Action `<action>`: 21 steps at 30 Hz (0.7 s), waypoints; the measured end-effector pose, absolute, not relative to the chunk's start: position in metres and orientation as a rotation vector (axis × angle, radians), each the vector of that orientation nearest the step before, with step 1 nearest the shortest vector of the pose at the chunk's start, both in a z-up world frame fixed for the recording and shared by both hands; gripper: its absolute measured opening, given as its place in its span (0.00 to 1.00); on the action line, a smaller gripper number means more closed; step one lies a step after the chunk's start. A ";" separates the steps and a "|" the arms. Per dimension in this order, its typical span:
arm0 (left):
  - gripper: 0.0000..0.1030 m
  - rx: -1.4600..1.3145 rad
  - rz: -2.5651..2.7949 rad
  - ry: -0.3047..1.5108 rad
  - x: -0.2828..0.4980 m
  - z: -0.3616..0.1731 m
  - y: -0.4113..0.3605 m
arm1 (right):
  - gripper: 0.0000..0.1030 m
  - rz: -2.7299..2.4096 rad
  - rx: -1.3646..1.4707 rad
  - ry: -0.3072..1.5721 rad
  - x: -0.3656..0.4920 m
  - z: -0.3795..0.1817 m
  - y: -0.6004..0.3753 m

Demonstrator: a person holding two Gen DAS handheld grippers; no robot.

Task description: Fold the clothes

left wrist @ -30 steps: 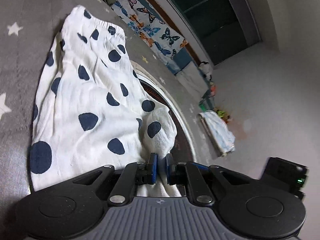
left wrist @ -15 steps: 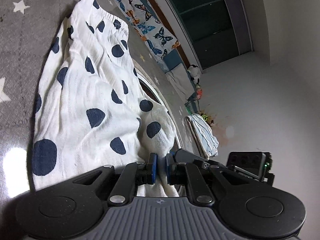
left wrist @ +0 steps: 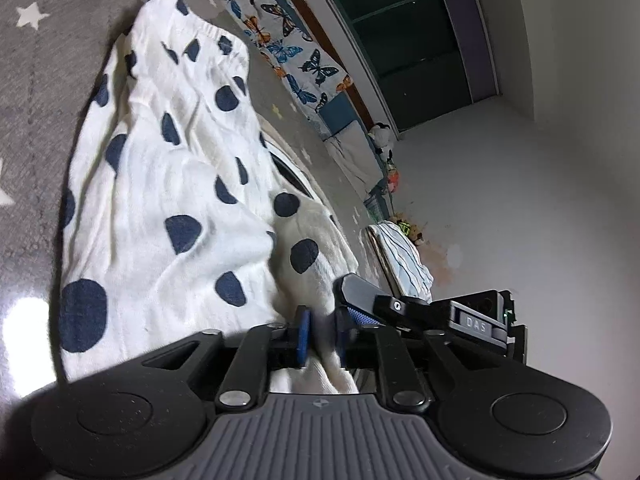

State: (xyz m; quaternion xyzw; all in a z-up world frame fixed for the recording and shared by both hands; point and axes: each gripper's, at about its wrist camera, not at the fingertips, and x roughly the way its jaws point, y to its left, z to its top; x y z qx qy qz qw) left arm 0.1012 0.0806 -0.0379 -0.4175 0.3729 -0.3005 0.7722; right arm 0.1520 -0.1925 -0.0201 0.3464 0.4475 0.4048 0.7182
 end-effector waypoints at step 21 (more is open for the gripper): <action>0.35 -0.623 -0.545 0.786 0.077 -0.003 0.088 | 0.15 0.553 0.299 0.827 0.111 0.016 -0.192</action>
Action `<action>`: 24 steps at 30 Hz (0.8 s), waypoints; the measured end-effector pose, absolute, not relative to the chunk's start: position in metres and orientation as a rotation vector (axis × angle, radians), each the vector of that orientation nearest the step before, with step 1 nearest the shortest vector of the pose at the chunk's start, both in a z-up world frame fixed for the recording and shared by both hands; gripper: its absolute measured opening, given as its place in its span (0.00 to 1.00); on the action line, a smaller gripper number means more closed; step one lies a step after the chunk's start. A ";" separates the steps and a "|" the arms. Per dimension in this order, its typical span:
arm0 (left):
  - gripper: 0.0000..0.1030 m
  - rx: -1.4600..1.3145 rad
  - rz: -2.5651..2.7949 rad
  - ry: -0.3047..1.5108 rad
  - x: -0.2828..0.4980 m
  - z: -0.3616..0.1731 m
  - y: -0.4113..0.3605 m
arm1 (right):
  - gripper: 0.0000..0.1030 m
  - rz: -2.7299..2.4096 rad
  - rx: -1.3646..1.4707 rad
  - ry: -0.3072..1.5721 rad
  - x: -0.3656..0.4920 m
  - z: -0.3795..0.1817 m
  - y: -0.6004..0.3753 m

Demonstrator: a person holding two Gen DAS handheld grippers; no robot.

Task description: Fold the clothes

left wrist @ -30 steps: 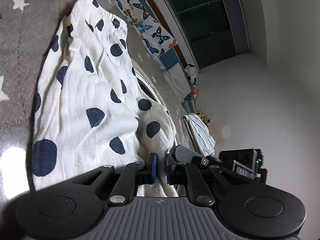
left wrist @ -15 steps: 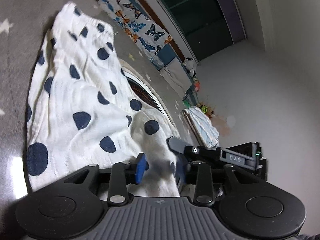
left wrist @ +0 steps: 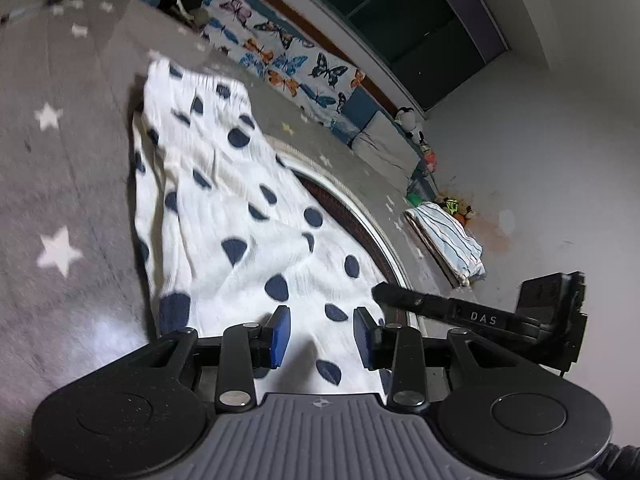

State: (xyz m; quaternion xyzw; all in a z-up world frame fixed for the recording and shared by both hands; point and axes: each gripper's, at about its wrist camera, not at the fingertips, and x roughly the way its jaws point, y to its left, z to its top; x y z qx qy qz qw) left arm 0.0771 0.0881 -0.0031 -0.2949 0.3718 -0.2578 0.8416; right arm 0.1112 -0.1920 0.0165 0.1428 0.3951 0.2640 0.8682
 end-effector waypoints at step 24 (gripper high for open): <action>0.25 -0.449 -0.253 0.736 0.153 0.013 0.125 | 0.28 0.576 -0.041 0.762 0.111 0.016 -0.144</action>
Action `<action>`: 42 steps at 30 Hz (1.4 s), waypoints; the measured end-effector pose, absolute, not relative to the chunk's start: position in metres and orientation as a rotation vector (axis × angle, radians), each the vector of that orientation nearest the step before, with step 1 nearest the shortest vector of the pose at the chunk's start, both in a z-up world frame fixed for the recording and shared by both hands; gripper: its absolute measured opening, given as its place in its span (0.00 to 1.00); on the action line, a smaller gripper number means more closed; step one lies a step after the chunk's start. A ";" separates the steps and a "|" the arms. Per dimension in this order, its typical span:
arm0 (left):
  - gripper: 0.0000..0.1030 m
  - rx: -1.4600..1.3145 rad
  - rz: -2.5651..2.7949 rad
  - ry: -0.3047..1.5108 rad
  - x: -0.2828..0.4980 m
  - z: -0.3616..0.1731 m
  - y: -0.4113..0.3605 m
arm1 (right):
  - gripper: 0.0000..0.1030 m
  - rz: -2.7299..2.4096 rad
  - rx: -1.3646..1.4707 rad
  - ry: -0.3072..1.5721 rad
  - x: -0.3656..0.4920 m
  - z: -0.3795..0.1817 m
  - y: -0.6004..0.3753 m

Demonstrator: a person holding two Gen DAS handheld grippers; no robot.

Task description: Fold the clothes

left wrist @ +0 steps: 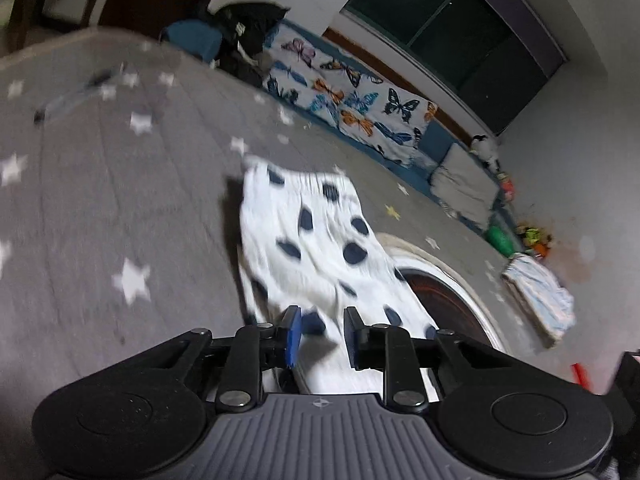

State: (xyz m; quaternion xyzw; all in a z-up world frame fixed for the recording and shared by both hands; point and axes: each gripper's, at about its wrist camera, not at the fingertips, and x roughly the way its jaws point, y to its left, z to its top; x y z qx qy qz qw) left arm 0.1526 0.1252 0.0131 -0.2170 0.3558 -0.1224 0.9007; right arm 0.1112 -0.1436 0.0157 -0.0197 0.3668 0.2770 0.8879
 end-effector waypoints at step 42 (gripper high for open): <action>0.28 -0.089 -0.272 0.713 0.264 0.019 0.049 | 0.39 0.570 -0.204 0.656 0.094 0.029 -0.132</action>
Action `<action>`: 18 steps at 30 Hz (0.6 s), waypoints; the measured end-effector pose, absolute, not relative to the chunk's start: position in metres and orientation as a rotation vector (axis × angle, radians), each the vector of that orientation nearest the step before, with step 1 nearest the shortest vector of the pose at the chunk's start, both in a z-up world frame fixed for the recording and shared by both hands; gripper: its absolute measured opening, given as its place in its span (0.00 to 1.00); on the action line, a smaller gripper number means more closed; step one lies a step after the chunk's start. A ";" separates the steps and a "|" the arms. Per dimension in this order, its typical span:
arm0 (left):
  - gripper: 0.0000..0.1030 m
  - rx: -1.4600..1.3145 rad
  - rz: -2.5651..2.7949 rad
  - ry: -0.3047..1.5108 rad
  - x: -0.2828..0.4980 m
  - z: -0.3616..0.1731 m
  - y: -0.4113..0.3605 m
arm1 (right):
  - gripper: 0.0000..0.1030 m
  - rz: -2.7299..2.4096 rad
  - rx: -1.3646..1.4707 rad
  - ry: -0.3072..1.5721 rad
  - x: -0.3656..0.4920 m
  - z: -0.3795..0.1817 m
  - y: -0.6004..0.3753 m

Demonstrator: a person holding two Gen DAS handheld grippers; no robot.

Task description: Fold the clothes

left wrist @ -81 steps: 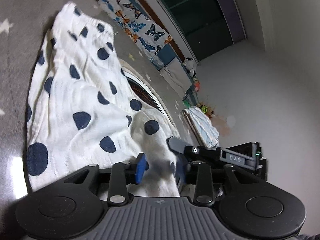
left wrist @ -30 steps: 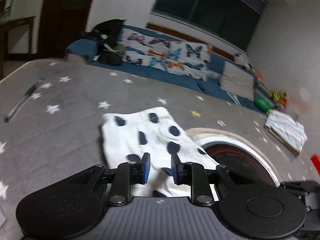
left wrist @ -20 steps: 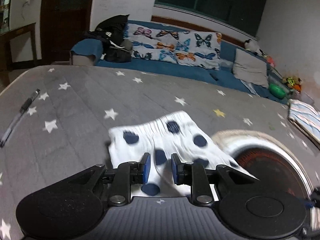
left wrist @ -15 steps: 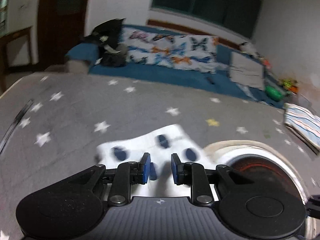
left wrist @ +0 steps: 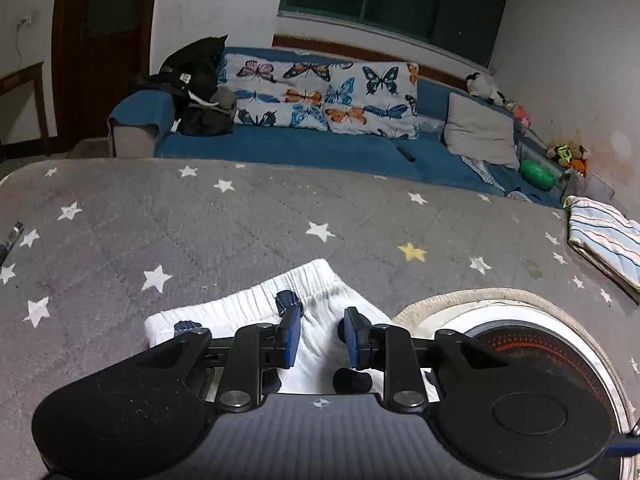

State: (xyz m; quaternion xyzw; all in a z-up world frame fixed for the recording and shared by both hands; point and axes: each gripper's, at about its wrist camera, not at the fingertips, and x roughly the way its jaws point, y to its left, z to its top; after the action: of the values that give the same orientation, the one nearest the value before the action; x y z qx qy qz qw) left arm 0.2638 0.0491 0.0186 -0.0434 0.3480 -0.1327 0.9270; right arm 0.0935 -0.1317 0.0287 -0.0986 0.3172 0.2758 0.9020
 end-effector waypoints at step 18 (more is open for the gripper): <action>0.32 -0.133 -0.376 0.700 0.177 0.034 0.054 | 0.40 0.663 -0.266 0.682 0.082 0.026 -0.112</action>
State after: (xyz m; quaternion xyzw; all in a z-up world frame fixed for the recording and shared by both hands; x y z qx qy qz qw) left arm 0.1768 0.0543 0.0343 -0.0645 0.3408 -0.1831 0.9199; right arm 0.0823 -0.1115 0.0262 -0.1274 0.3272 0.3181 0.8807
